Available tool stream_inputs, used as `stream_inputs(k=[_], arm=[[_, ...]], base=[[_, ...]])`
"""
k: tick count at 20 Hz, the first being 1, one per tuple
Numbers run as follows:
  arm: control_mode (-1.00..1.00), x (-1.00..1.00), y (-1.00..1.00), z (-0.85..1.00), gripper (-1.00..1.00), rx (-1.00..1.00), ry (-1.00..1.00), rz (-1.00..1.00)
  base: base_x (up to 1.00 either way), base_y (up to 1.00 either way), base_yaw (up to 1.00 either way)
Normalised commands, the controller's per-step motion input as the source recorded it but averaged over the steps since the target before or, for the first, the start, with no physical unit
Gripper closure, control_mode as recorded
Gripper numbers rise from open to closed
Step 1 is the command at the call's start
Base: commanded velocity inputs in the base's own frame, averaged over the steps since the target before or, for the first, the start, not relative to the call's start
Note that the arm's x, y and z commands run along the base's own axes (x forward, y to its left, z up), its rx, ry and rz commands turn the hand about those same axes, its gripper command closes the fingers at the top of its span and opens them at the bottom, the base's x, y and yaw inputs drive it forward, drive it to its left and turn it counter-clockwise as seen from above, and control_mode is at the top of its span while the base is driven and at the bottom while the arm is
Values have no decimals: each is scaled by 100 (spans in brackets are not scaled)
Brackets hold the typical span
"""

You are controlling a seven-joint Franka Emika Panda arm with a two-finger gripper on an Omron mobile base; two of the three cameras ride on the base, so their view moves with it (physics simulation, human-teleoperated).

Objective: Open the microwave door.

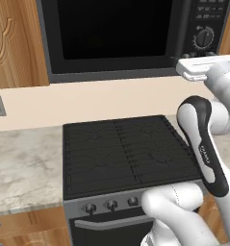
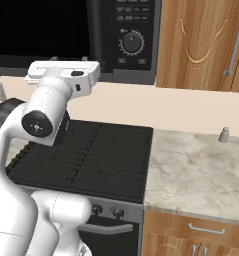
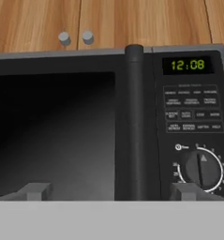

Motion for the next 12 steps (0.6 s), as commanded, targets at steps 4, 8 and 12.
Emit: stream_inputs(k=[4,8,12], arm=[[-100,22,-22,79,-100,6,-9,0],[-100,35,-8,13,-100,0,10,5],[-100,44,-4,0,-100,0,18,5]], base=[[0,0,0],[0,0,0],[0,0,0]])
